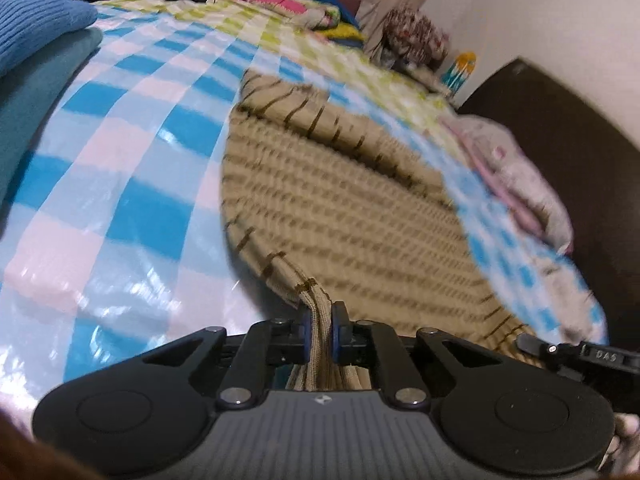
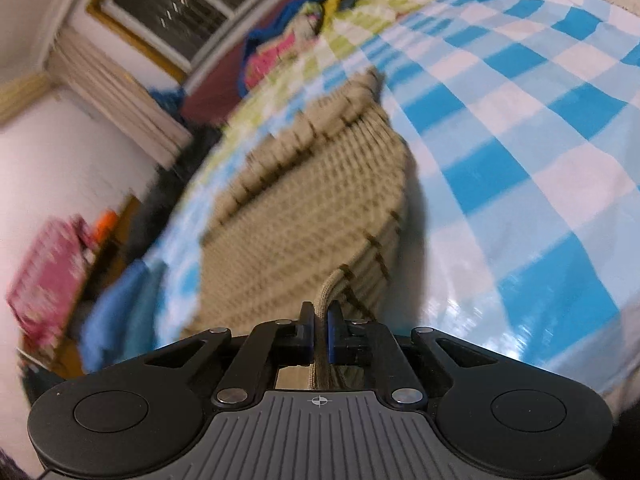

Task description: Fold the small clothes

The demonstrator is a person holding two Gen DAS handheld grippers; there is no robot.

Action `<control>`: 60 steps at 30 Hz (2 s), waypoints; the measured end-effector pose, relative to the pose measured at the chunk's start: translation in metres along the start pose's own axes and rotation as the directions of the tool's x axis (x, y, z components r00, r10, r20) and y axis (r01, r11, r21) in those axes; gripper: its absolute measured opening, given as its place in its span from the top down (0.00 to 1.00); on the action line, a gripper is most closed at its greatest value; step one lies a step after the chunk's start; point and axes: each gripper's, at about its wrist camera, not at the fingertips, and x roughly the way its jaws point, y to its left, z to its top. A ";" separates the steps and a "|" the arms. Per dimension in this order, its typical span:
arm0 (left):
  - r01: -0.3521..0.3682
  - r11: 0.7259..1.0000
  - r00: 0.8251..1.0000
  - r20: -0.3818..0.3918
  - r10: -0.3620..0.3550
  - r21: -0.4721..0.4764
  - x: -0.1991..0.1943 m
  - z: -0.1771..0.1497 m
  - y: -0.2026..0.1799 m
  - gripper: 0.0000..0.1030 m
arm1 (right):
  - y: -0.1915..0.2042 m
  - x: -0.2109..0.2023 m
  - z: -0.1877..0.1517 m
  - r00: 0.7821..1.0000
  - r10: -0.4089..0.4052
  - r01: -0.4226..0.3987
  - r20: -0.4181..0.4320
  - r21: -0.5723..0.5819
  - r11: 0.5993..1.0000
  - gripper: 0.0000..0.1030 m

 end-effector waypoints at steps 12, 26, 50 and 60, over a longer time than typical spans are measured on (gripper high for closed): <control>0.061 0.997 0.970 0.231 -0.072 0.054 0.022 0.111 -0.025 0.86 | 0.036 0.033 0.098 0.943 0.219 -0.235 0.249 0.039 0.971 0.94; -0.085 0.996 0.965 0.252 0.077 0.020 0.149 0.211 0.006 0.86 | 0.014 0.168 0.205 0.946 0.063 -0.106 0.319 0.119 0.987 0.94; -0.152 0.977 0.948 0.257 0.186 -0.147 0.179 0.228 0.031 0.43 | -0.015 0.217 0.225 0.962 -0.081 0.040 0.262 0.158 0.987 0.89; -0.283 0.957 0.923 0.291 0.253 0.066 0.173 0.211 0.006 0.41 | -0.001 0.204 0.224 0.943 -0.136 0.135 0.304 0.025 0.991 0.81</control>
